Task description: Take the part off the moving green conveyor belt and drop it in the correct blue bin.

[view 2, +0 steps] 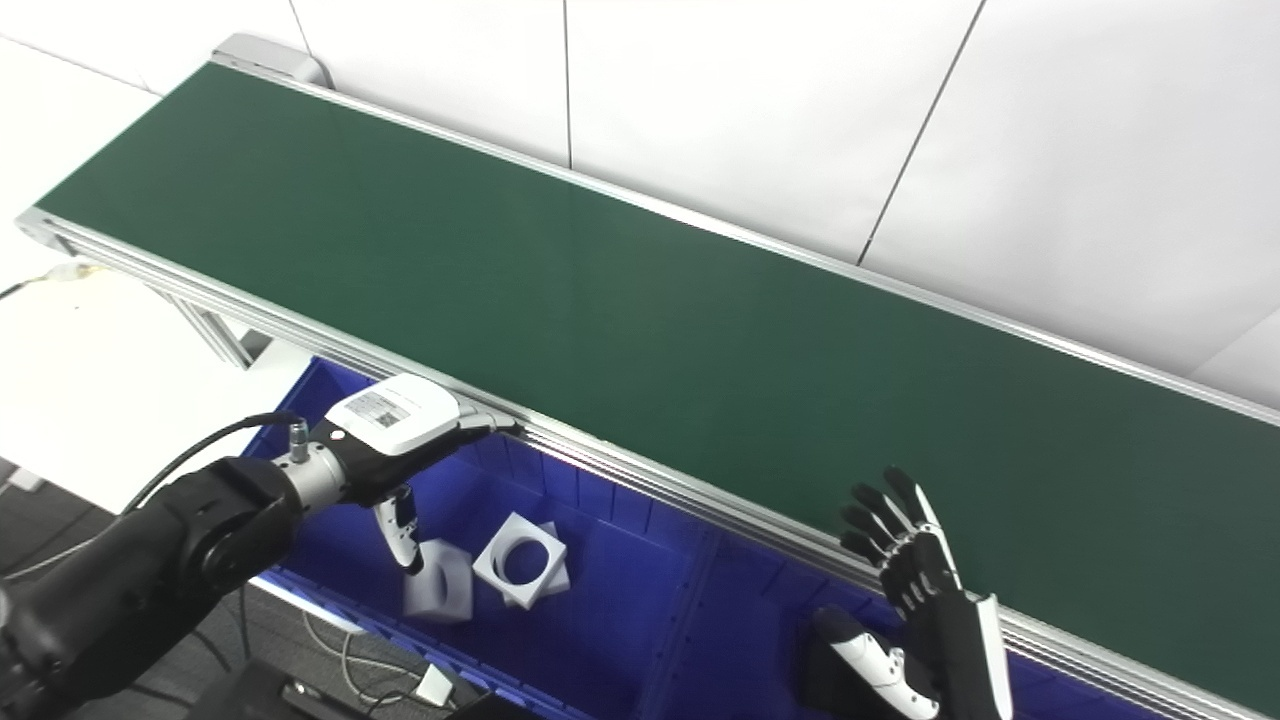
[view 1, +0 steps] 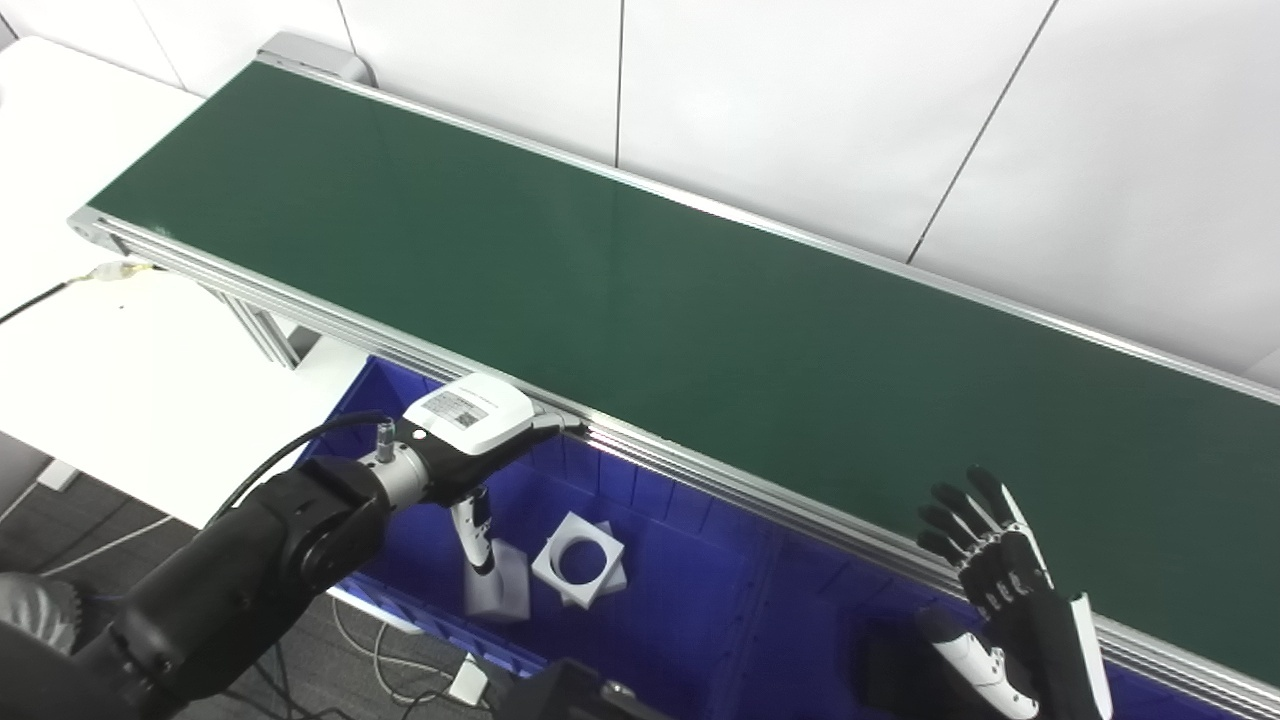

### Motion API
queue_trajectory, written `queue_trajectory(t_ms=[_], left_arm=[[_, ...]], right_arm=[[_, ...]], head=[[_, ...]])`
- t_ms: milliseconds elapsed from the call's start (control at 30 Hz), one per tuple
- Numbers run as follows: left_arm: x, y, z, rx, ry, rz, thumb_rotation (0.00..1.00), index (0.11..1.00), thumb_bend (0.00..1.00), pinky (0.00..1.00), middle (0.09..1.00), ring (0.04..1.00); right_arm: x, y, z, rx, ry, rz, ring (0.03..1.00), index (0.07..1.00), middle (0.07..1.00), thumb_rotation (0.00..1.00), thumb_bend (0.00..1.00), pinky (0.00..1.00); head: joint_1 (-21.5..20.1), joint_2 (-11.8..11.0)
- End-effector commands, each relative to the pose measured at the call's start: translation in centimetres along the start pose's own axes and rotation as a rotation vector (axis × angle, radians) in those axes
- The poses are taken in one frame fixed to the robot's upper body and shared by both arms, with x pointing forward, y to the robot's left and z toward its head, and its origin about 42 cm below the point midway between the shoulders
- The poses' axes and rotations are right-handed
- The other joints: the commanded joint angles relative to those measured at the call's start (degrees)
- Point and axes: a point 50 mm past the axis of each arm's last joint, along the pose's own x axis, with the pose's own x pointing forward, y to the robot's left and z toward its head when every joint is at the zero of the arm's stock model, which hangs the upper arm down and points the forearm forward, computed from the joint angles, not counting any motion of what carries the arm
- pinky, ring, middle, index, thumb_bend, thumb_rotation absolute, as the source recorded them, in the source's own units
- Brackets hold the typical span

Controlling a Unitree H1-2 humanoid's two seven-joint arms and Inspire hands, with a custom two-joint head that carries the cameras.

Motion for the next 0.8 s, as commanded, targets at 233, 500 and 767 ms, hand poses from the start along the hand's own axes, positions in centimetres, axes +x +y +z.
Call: queue_trajectory(t_ms=[233,500,767], left_arm=[[-1.8,5.1,4.5,-0.471,-0.245,0.185,0.25,0.964,0.76,0.73,0.932,0.881],[-1.5,5.2,7.8,-0.722,-0.423,0.161,0.41,0.938,0.85,0.79,0.927,0.890],[0.2,3.6,10.5,-0.917,-0.567,0.107,0.50,0.923,0.92,0.81,0.927,0.896]], right_arm=[[0.2,0.5,0.7,0.012,-0.038,-0.003,0.824,0.930,0.851,0.49,0.85,0.78],[0.0,0.9,0.3,0.007,-0.038,-0.004,0.820,0.929,0.850,0.50,0.85,0.77],[-0.1,1.7,-0.2,0.009,-0.032,-0.009,0.824,0.927,0.850,0.51,0.85,0.77]], head=[[-3.8,-1.2],[-7.0,-2.9],[-12.1,-4.6]])
